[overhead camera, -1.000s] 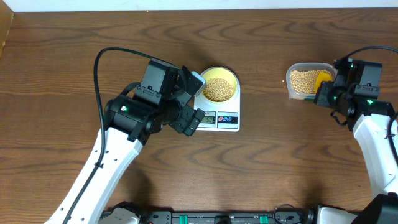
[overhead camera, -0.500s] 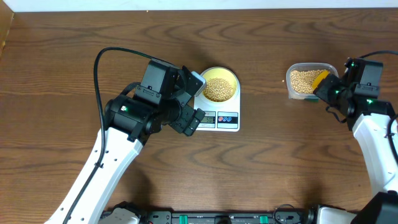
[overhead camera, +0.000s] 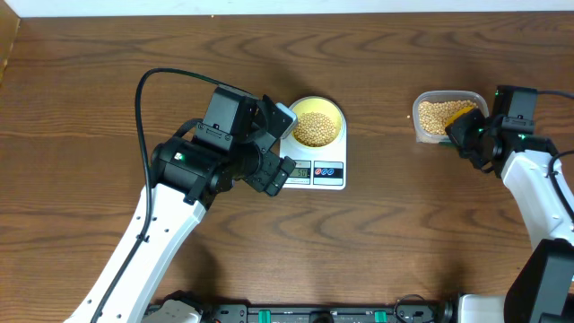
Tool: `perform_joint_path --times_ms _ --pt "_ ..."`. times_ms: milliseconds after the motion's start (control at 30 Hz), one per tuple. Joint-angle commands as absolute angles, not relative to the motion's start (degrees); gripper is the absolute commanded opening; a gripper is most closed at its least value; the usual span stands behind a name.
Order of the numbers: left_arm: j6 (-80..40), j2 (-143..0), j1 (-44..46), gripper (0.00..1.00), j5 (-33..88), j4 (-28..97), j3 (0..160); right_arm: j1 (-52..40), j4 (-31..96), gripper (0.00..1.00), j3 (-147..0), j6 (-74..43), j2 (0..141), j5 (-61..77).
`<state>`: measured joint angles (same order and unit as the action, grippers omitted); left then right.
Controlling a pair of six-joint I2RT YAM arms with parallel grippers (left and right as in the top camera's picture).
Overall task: Scoop item into bowl and weigh 50g on scale
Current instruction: 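Lay the scoop down in the tub and open the right gripper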
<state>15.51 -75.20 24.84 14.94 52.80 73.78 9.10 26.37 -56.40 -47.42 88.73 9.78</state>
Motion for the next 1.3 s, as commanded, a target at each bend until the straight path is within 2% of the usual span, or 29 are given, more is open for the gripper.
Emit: perform_joint_path --times_ms 0,333,700,867,933,1000,1167,1267 --pt "16.5 -74.7 24.7 0.88 15.2 53.1 73.7 8.9 27.1 0.01 -55.5 -48.6 89.4 10.0" --pt "16.5 -74.7 24.7 0.88 15.2 53.1 73.7 8.9 27.2 0.01 -55.5 -43.4 89.4 10.0" --pt "16.5 -74.7 24.7 0.88 15.2 53.1 73.7 9.0 27.2 0.22 -55.5 -41.0 89.4 8.9" --pt "16.5 -74.7 24.7 0.88 15.2 53.1 73.7 9.0 27.2 0.36 -55.5 -40.5 89.4 9.0" --pt "16.5 -74.7 24.7 0.88 15.2 53.1 73.7 9.0 27.4 0.47 -55.5 -39.2 89.4 9.0" --pt "16.5 -74.7 24.7 0.88 15.2 53.1 73.7 9.0 27.6 0.52 -55.5 -38.4 89.3 9.0" --pt "16.5 -74.7 24.7 0.88 15.2 53.1 73.7 9.0 27.6 0.6 -55.5 -37.3 89.1 9.0" --pt "16.5 -74.7 24.7 0.88 15.2 53.1 73.7 9.0 27.7 0.83 -55.5 -35.7 88.5 9.0"
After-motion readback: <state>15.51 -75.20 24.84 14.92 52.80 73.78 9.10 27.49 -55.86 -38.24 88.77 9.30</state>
